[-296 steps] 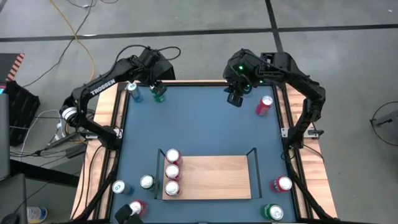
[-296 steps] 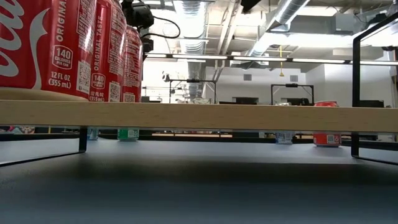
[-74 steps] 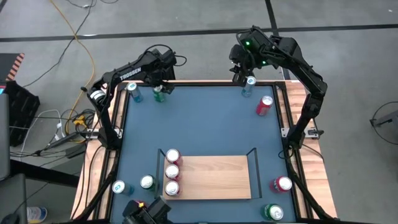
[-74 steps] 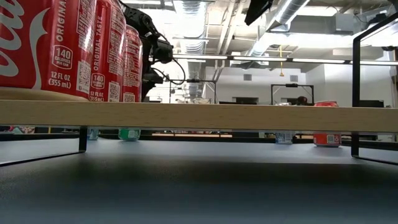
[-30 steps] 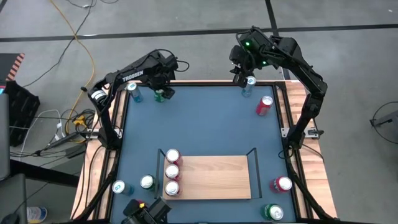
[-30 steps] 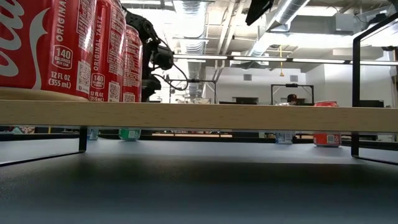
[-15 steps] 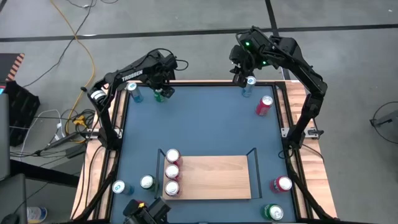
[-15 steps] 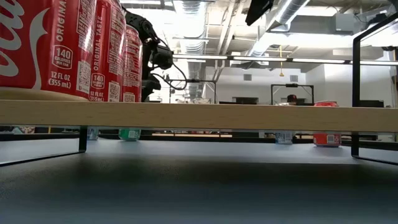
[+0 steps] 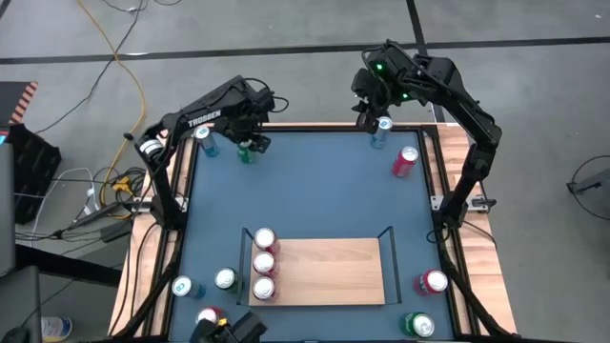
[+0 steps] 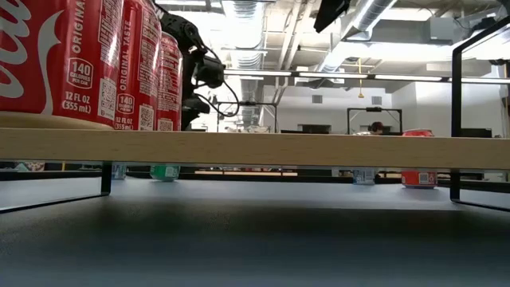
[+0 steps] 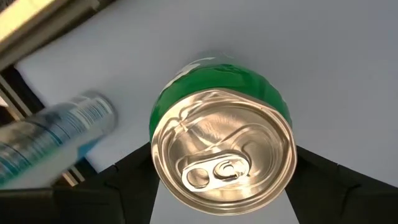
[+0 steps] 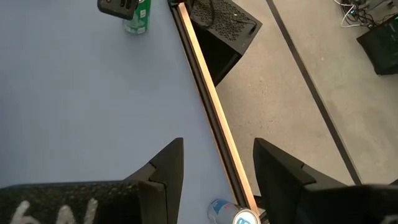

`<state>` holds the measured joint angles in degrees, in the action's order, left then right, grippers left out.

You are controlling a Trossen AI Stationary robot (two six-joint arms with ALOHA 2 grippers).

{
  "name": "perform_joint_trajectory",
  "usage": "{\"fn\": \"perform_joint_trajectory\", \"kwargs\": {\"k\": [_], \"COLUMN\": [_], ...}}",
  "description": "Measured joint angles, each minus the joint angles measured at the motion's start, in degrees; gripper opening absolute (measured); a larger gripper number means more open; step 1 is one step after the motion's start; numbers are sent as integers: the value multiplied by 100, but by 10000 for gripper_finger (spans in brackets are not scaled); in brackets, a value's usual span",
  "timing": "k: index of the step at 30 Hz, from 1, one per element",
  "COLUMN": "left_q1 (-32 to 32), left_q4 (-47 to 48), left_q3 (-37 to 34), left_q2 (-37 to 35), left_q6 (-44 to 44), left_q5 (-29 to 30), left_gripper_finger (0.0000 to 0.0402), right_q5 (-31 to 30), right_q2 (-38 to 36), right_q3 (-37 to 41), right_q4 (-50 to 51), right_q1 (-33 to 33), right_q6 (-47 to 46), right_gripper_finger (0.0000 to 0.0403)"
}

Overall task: Place canned beverage on shelf
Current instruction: Put the top left green soda can on the shelf aligned with the left red soda can

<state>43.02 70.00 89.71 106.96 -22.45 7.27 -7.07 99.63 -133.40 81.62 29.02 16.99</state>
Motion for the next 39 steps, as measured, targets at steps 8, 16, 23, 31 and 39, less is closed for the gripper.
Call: {"fn": "perform_joint_trajectory", "kwargs": {"k": [8, 16, 23, 31, 39], "left_q1": [-527, -1476, -2482, -3570, -4573], "left_q4": [17, 449, 598, 622, 341], "left_q3": [313, 1159, 1806, 1908, 1908], "left_q2": [-88, -123, -125, -131, -127], "left_q6": [-928, -2429, -3784, -5247, -6842], "left_q5": [-39, 535, 939, 1047, 1121], "left_gripper_finger": [268, 268, 268, 268, 268], "right_q5": [0, -12, -33, -42, -52], "right_q2": [0, 0, 0, 0, 8], "right_q3": [0, -1, 0, 0, 0], "right_q4": [-90, -90, -82, 44, 44], "right_q1": [1, 51, 368, 952, 1717], "right_q6": [-198, -208, -166, -103, -618], "right_gripper_finger": [175, 175, 175, 175, 175]}}
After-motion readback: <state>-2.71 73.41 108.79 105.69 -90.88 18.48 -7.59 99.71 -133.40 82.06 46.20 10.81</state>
